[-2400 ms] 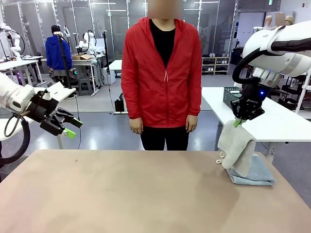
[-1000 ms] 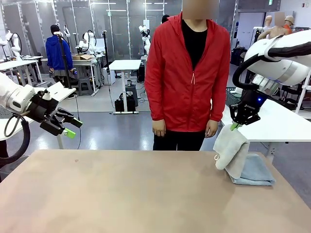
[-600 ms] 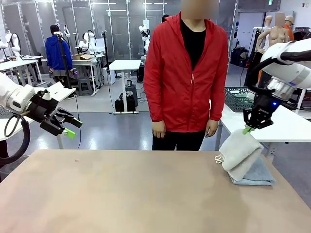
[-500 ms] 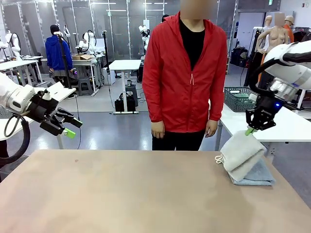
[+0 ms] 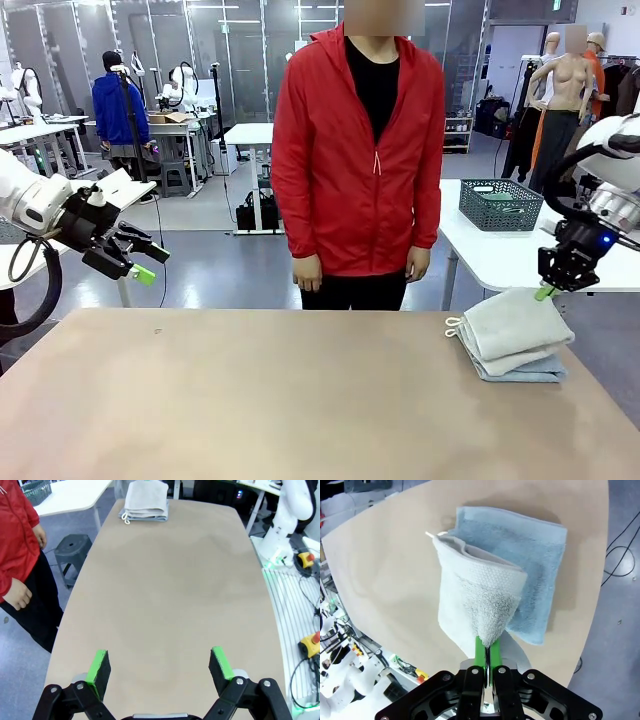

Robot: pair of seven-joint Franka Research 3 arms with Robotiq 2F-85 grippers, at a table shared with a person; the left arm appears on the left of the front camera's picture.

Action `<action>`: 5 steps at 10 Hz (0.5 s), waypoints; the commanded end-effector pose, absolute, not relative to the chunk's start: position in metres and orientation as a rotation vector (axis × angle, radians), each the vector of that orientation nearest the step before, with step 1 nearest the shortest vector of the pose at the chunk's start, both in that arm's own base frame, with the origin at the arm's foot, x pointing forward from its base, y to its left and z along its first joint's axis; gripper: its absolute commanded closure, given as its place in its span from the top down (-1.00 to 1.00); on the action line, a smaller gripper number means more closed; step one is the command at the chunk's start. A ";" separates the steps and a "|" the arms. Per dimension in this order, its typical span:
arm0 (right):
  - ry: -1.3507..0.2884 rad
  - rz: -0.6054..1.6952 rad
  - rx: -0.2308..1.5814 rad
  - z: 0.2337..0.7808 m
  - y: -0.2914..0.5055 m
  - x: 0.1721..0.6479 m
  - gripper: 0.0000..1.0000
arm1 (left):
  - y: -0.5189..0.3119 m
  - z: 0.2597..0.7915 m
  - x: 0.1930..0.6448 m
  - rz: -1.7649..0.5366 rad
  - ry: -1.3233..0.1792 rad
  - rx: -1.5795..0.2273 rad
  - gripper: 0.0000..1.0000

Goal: Fold the towels and place them in the basket.
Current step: Stack the folded Towel with hook on the right side of the table.

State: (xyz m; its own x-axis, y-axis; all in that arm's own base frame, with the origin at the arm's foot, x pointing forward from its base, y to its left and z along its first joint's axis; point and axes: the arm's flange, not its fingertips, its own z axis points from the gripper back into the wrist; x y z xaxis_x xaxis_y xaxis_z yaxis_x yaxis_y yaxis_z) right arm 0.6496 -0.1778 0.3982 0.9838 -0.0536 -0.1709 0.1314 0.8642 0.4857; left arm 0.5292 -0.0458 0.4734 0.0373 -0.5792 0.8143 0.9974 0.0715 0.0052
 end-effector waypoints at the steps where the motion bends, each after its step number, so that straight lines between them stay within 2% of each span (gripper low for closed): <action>1: 0.166 -0.111 0.564 0.393 -0.193 0.664 -0.93 | -0.046 0.474 0.529 -1.377 -0.766 -0.705 1.00; 5: 0.235 -0.125 0.662 0.367 -0.221 0.665 -0.93 | -0.046 0.474 0.529 -1.377 -0.766 -0.705 1.00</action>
State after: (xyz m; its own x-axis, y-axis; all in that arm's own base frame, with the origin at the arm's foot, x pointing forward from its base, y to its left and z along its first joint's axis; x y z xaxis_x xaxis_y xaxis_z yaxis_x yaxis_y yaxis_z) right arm 0.6533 -0.2153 0.3670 0.9676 -0.0594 -0.2453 0.1910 0.8076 0.5580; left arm 0.5292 -0.0459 0.4734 0.0372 -0.5792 0.8143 0.9974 0.0714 0.0052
